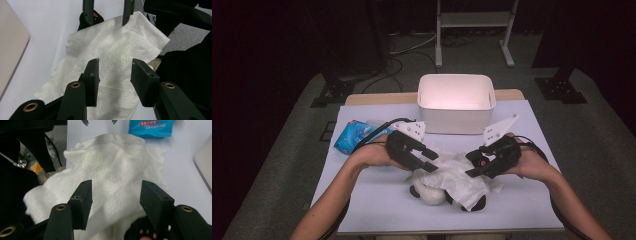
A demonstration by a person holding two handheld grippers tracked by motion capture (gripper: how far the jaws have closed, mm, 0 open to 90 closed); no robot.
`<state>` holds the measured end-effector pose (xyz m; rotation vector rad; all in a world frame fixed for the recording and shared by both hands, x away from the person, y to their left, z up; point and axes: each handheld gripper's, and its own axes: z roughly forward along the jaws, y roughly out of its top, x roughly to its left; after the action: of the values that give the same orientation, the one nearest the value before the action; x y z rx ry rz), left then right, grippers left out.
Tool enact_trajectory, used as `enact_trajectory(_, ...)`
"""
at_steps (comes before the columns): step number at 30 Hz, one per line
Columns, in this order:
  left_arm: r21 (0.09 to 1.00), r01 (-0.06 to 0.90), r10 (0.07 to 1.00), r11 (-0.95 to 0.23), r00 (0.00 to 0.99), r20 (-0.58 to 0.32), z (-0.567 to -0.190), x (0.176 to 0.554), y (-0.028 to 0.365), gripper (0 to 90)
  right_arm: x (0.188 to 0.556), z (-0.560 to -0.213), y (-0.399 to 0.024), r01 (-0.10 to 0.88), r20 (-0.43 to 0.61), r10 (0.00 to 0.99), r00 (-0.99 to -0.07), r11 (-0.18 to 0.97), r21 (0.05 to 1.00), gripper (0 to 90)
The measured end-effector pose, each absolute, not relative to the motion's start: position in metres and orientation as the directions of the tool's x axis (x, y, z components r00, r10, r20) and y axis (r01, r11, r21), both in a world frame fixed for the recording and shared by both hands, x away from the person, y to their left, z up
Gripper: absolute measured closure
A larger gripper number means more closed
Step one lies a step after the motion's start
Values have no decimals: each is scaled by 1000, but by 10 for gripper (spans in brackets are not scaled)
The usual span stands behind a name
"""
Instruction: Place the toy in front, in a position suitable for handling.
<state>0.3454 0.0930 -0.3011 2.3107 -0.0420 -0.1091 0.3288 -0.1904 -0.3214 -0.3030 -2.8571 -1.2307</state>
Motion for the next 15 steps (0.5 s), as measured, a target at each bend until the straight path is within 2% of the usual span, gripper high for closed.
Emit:
enact_trajectory(4,733,12,-54,-680,996,-67,-303,346,98,579,336,-328,-169,168,80,155,-985,711,682,440)
enact_trajectory(9,731,13,-53,-682,996,-68,-305,346,102,572,338,-334,-158,161,71,153,-986,730,664,508)
enact_trajectory(10,731,15,-50,-682,996,-67,-306,346,103,567,338,-336,-156,158,66,152,-986,736,659,548)
enact_trajectory(11,731,16,-49,-682,997,-67,-306,346,103,567,338,-336,-156,158,66,152,-986,736,659,548)
enact_trajectory(15,729,27,-40,-684,996,-75,-308,347,105,557,334,-341,-157,151,55,152,-987,742,653,695)
